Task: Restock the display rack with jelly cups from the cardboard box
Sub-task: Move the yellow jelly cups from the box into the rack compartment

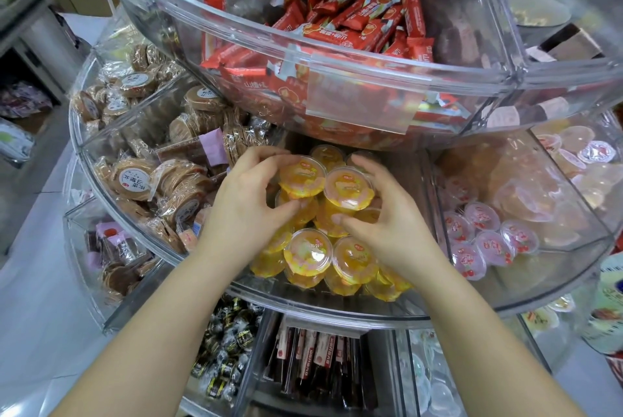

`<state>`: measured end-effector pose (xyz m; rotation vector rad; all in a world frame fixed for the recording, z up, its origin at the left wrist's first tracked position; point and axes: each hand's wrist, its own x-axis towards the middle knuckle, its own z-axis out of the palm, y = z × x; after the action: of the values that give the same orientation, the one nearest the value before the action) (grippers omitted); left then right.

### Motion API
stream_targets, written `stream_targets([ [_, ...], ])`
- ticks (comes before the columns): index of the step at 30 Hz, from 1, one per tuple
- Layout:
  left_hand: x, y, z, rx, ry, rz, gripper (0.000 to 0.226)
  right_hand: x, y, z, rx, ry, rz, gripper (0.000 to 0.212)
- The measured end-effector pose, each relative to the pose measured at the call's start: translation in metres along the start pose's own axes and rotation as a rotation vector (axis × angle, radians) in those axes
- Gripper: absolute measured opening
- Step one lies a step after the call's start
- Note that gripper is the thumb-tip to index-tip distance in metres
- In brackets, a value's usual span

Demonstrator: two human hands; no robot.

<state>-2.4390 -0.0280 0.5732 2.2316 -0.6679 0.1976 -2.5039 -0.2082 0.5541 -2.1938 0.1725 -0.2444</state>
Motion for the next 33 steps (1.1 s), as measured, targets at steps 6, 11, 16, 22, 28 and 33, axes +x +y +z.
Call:
stream_targets([
  [6,-0.006,-0.002,-0.005,-0.035,-0.024,0.009,0.067,-0.011,-0.009,-0.008,-0.037,0.055,0.014,0.097],
  [11,-0.029,-0.008,-0.018,-0.109,0.058,0.002,0.061,-0.036,-0.033,-0.017,-0.099,0.211,-0.112,0.075],
  [16,-0.096,-0.033,-0.042,-0.357,0.266,-0.141,0.032,-0.069,-0.073,0.021,0.127,0.177,-0.272,0.026],
  [22,-0.225,-0.108,-0.051,-0.493,0.452,-0.591,0.019,-0.132,-0.087,0.150,0.357,-0.529,-0.004,0.016],
  [28,-0.389,-0.223,0.000,-0.414,0.350,-1.111,0.029,-0.221,0.007,0.314,0.147,-0.970,0.453,0.012],
  [33,-0.506,-0.321,0.089,-0.311,0.021,-1.344,0.012,-0.280,0.141,0.429,-0.215,-1.169,0.652,0.022],
])
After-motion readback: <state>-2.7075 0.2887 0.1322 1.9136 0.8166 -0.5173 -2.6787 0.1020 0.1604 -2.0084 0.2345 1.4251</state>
